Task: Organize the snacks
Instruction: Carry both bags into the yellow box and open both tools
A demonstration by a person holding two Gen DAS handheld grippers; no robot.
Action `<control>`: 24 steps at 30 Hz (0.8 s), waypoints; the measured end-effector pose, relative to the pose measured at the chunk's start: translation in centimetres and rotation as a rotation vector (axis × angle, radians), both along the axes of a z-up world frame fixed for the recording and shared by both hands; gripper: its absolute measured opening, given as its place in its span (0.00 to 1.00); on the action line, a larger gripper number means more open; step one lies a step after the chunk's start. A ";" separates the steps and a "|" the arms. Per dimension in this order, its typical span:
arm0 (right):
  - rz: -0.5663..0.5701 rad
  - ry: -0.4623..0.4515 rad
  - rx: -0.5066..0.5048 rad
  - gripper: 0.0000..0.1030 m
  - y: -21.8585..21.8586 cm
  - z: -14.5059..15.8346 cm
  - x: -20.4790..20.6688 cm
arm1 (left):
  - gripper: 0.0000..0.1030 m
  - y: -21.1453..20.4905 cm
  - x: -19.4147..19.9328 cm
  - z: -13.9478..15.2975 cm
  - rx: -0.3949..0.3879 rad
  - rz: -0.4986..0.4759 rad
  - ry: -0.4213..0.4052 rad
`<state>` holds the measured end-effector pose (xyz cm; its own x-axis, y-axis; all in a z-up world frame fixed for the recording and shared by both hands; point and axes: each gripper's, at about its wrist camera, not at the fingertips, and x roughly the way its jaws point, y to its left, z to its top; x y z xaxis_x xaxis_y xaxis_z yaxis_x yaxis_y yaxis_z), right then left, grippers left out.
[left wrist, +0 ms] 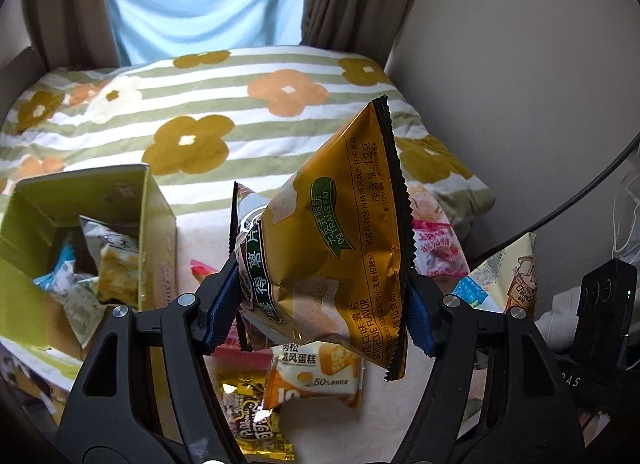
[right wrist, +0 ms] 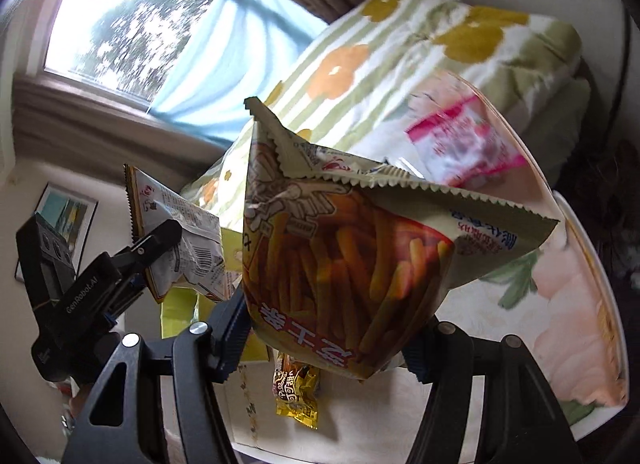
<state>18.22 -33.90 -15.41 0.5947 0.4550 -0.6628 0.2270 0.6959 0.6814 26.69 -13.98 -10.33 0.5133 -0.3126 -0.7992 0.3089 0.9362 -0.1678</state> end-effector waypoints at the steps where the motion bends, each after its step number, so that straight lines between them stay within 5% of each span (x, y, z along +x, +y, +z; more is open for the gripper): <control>1: 0.024 -0.009 -0.011 0.58 0.4 0.4 0.4 | 0.65 0.6 -0.3 0.6 0.002 0.020 -0.013; 13: 0.358 -0.115 -0.118 0.58 10.4 3.5 6.8 | 0.65 13.6 -1.3 3.7 0.015 0.273 -0.070; 24: 0.507 -0.115 -0.151 0.58 24.1 3.2 10.9 | 0.65 28.4 1.3 -0.3 0.091 0.404 0.007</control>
